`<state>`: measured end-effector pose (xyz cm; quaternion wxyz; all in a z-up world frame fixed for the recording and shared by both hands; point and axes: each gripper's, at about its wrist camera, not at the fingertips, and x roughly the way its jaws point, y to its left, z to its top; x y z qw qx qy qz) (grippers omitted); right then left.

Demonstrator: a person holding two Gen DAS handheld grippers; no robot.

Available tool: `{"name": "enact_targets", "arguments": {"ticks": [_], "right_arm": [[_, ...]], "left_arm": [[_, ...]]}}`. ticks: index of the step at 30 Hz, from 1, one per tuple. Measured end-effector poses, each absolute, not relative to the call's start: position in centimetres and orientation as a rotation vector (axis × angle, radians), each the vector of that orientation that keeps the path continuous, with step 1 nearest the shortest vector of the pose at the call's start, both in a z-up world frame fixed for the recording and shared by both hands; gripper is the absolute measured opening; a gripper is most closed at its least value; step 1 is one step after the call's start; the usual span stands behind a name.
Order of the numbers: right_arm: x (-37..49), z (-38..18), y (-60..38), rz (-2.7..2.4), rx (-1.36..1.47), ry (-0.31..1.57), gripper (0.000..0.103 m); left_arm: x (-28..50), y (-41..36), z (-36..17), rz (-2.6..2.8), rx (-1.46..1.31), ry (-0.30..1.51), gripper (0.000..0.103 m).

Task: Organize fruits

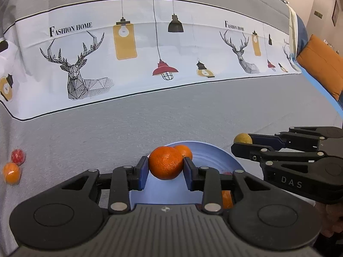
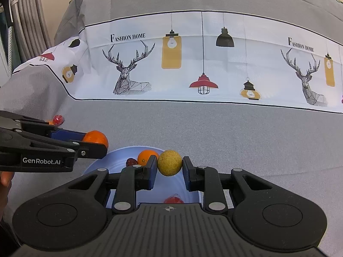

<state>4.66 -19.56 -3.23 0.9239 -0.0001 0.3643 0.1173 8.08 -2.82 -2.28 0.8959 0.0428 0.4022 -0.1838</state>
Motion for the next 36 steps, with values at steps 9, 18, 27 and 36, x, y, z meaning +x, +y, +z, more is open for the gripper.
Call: {"name": "enact_targets", "arguments": {"ticks": [9,18,27,36], "right_arm": [[4.74,-3.39,-19.41,0.244,-0.006,0.749,0.027],[4.79,-3.48,-19.2,0.249,-0.011,0.749,0.027],[4.8,-3.49,-19.16,0.252,-0.016,0.746,0.027],[4.77,-3.47,-19.17,0.253,-0.02,0.743,0.027]], "left_arm": [[8.17,-2.92,-2.39,-0.387,0.095,0.833,0.038],[8.16,-3.03,-2.47,-0.39,0.099,0.831,0.038],[7.95,-3.23,-2.5,-0.399,0.106,0.826,0.038],[7.98,-3.24,-2.45,-0.404,0.107,0.823,0.038]]}}
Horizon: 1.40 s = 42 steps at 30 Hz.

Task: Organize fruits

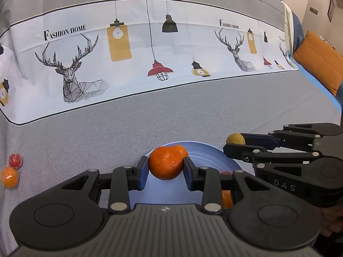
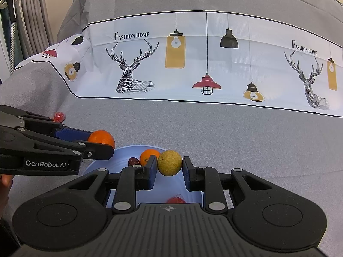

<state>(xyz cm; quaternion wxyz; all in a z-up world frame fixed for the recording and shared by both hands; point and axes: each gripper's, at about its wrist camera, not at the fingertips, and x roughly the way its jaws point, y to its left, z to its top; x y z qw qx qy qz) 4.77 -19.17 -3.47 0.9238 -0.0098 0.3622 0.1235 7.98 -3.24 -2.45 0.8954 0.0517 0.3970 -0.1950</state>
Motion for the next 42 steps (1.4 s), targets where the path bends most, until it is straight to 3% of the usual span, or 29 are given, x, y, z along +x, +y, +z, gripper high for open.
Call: {"name": "enact_targets", "arguments": {"ticks": [42], "right_arm": [[4.57,-3.3,-18.94,0.267,-0.033,0.735,0.027]], "left_arm": [[7.68,-3.53,-2.36,-0.415,0.11,0.816,0.038]]}}
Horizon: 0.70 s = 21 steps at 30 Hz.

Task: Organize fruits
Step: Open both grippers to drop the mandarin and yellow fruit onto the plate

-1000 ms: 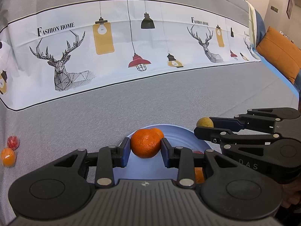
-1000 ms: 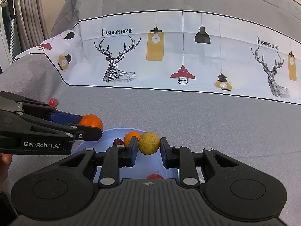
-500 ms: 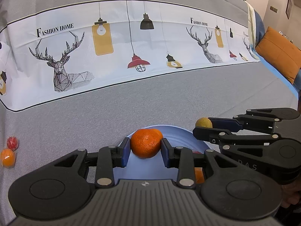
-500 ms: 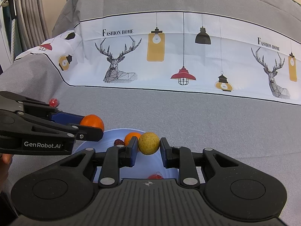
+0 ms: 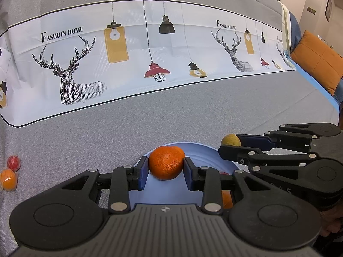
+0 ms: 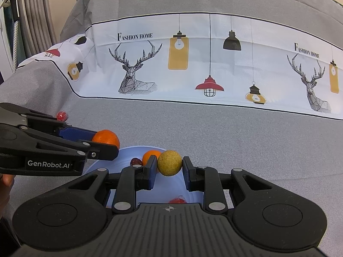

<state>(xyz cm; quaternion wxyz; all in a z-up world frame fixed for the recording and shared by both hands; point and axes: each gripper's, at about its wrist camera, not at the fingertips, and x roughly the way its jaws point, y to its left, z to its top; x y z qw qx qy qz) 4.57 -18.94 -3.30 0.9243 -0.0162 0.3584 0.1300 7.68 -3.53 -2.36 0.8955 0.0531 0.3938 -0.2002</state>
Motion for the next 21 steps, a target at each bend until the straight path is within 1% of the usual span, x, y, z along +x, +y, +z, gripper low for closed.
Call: {"name": "enact_targets", "arguments": {"ticks": [21], "right_arm": [[4.46,-3.33,-18.81,0.266,-0.035,0.735,0.027]], "left_arm": [[7.65,-3.67,-2.28,-0.419,0.11,0.822,0.038]]}}
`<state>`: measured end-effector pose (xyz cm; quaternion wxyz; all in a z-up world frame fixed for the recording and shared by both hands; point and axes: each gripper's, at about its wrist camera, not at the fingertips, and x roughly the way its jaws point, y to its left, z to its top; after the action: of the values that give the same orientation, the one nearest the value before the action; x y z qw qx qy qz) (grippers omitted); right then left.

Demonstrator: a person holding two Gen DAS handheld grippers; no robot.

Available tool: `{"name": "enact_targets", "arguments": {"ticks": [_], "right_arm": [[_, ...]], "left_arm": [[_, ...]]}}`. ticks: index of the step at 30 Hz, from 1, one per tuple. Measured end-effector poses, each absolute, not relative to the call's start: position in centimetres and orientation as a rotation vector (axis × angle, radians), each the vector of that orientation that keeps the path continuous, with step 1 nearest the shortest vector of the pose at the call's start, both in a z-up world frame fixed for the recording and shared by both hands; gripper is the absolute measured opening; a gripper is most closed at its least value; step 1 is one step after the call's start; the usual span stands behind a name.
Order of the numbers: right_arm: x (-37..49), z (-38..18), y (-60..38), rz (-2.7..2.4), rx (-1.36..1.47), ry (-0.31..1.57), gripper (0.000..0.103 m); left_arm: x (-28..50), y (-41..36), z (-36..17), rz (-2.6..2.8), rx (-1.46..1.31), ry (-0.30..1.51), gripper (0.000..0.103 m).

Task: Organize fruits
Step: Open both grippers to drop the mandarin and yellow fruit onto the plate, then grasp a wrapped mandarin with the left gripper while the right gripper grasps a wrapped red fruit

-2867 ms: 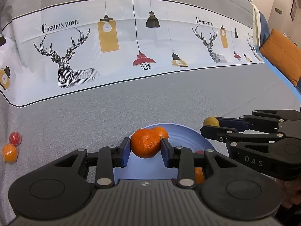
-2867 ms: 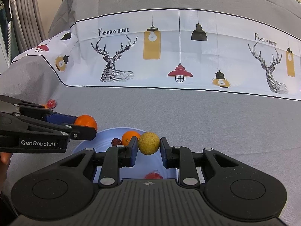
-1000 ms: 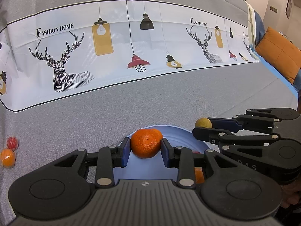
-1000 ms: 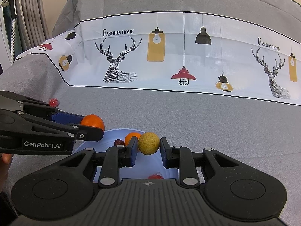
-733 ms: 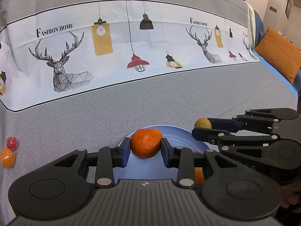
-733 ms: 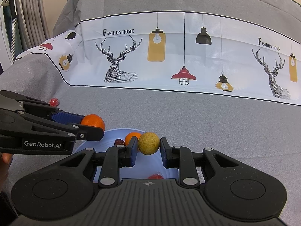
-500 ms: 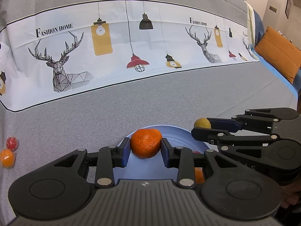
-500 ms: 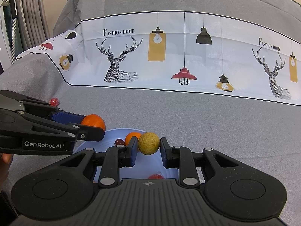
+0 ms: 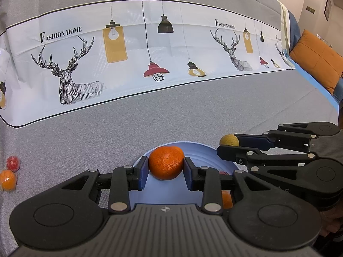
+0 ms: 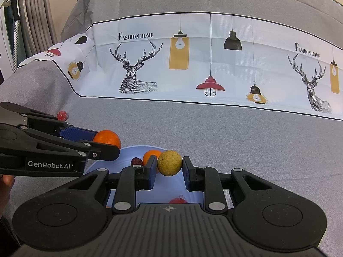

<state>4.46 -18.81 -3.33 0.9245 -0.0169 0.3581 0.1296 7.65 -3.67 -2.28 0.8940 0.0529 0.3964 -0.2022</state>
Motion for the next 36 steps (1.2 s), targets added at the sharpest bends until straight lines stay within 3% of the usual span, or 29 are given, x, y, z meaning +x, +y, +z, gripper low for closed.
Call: {"name": "enact_targets", "arguments": {"ticks": [4,7,16,22,29,32,34,36], "right_arm": [[4.6,-3.6,-18.6,0.259,-0.043,0.75,0.029],[4.6,-3.5,-18.7,0.247,-0.036,0.745,0.046],[4.6,-3.4,-18.7,0.248,-0.034,0.736,0.046],[4.8,-3.0,-18.0,0.261,-0.028,0.726,0.046],[5.5,-2.6,-17.2,0.283,-0.004,0.718,0.047],[5.7,-2.5,-16.5,0.3,0.006,0.713,0.046],[5.8,-2.4,-16.0,0.313,0.011,0.71,0.046],[5.9,-2.4,-15.5,0.324,0.015,0.71,0.046]], "left_arm": [[7.8,-3.7,-2.5,-0.427,0.102,0.846,0.041],[7.9,-3.4,-2.4,-0.419,0.082,0.839,0.049],[8.1,-1.9,-1.7,-0.359,0.058,0.81,0.048],[8.9,0.1,-1.4,-0.231,0.081,0.801,0.034],[11.5,3.5,-1.9,0.108,0.229,0.829,0.034],[12.8,5.5,-2.4,0.237,0.279,0.82,0.041],[13.0,6.6,-3.6,0.298,0.346,0.787,0.055],[13.7,7.7,-4.8,0.371,0.395,0.816,0.054]]}}
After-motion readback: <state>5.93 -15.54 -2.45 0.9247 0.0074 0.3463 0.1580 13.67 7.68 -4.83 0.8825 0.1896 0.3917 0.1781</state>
